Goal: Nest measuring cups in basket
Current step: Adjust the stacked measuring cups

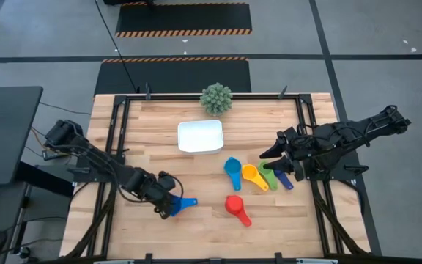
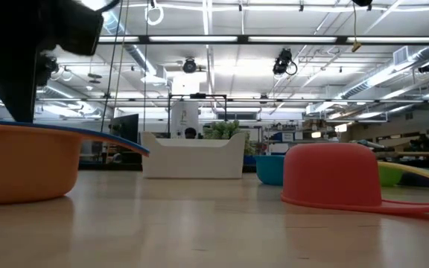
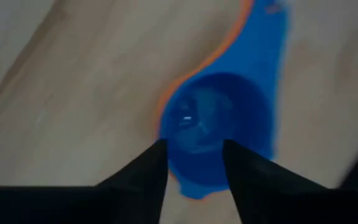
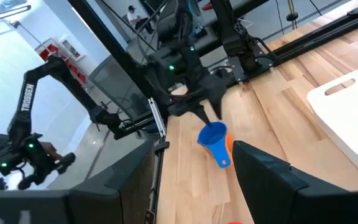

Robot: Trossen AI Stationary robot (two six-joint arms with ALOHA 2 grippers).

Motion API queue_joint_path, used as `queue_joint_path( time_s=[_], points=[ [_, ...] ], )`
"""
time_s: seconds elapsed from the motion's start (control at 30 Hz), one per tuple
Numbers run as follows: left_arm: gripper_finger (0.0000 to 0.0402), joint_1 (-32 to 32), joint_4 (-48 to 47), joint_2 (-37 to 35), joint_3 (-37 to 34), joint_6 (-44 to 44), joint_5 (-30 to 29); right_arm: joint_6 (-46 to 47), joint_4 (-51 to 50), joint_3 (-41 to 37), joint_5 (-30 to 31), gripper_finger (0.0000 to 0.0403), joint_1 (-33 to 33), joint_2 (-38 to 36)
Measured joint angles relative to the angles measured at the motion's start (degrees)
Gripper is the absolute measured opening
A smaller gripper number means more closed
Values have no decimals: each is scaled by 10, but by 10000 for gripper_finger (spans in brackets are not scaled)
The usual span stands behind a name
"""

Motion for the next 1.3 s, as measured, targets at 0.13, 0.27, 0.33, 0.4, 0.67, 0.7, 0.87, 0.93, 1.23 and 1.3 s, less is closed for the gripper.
queue_joint_path(
  time_s=[0.13, 0.27, 0.33, 0.4, 0.67, 0.7, 0.87, 0.93, 1.23, 1.3],
  points=[
    [196, 8, 19, 0, -20, 9, -1, 7, 1, 0, 0, 224, 0, 1],
    [191, 10, 52, 4, -35, 41, 27, 8, 3, 0, 0, 224, 0, 0],
    [181, 11, 73, 5, -49, 42, 44, 8, 5, 0, 3, 224, 0, 0],
    [170, 14, 95, 5, -61, 25, 52, 8, 4, 0, 7, 224, 0, 1],
    [119, 29, 123, 5, -66, 14, 66, 4, 4, 0, 15, 224, 0, 0],
    [115, 29, 124, 6, -66, 14, 61, 3, 4, 0, 15, 224, 0, 0],
    [108, 29, 164, 32, -62, 15, 38, 2, 4, 0, 15, 224, 0, 0],
    [108, 32, 165, 51, -51, 23, 33, 2, 4, 0, 15, 224, 0, 0],
    [107, 50, 157, 154, 63, 103, 4, 1, 3, 0, 15, 224, 0, 0],
    [107, 53, 150, 170, 90, 121, -8, 1, 2, 0, 15, 224, 0, 0]
  ],
)
